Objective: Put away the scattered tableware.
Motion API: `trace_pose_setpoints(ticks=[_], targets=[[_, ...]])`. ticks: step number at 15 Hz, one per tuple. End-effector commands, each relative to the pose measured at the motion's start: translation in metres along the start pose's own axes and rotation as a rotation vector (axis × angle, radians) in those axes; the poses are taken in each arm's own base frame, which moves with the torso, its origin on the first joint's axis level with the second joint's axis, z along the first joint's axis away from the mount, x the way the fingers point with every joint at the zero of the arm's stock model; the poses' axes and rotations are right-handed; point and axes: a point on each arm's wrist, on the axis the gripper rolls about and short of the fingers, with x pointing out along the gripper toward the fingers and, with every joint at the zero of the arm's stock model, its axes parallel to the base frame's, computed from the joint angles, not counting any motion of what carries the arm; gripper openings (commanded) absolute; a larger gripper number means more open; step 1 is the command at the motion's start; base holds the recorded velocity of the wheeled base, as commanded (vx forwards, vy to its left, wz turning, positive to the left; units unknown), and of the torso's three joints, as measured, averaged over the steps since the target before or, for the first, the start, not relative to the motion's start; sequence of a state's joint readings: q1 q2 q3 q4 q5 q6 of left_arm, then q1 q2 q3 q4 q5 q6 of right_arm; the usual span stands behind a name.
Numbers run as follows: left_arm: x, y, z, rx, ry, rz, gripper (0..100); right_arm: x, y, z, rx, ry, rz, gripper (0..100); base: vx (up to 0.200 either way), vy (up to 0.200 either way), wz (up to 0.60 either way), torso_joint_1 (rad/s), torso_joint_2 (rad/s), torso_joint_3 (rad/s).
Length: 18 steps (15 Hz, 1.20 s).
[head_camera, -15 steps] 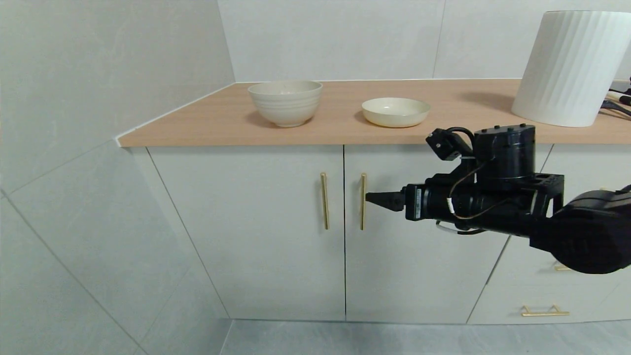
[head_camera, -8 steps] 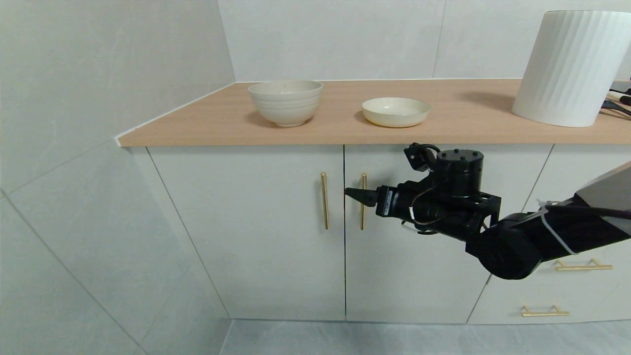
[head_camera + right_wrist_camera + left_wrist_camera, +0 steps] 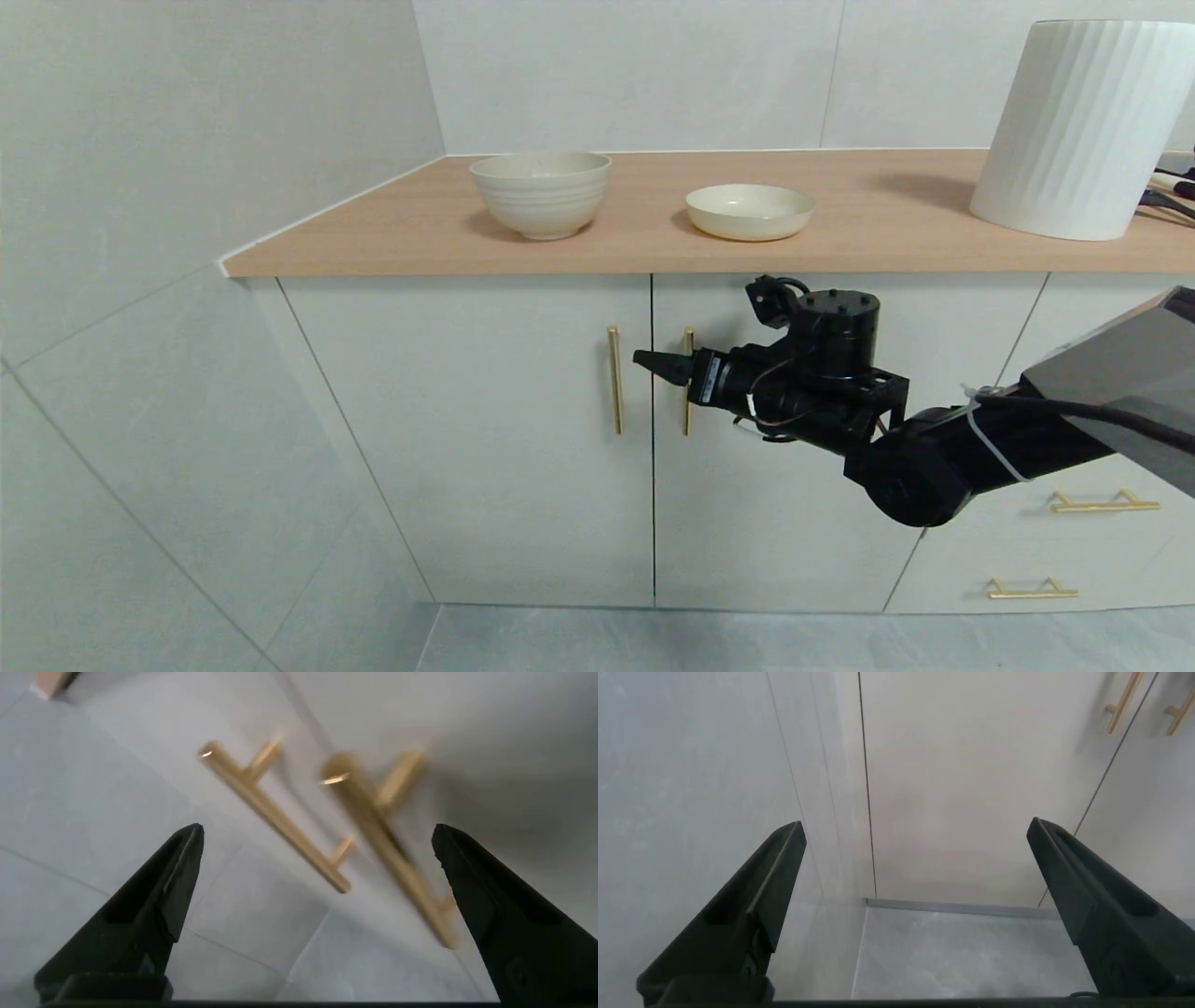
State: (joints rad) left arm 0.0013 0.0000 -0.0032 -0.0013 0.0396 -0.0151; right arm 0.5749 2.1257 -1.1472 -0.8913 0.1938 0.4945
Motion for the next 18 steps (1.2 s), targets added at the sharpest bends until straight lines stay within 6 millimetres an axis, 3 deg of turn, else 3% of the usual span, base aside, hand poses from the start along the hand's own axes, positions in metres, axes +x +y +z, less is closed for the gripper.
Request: trace_pose_setpoints(ticks=[1,5,10,15,18], targets=[[0.000,0.000,0.000,0.000,0.000,0.001,100,0.008,0.003,-0.012,0.002,0.016,0.015,100,0.000,0.000,0.00,0.000,0.00,0.000],[0.000,0.000,0.000,0.000,0.000,0.001,100,0.010,0.006,-0.015,0.012,0.022,0.023,100,0.000,0.000,0.00,0.000,0.00,0.000],[0.000,0.000,0.000,0.000,0.000,0.001,100,-0.003,0.013,-0.007,0.068,0.041,0.074,100,0.000,0.000,0.00,0.000,0.00,0.000],[0.000,0.000,0.000,-0.002,0.000,0.002,100,-0.039,0.023,-0.010,0.077,0.178,0.230,100,0.000,0.000,0.00,0.000,0.00,0.000],[0.000,0.000,0.000,0.000,0.001,0.001,100,-0.063,0.027,-0.011,0.078,0.206,0.233,100,0.000,0.000,0.00,0.000,0.00,0.000]])
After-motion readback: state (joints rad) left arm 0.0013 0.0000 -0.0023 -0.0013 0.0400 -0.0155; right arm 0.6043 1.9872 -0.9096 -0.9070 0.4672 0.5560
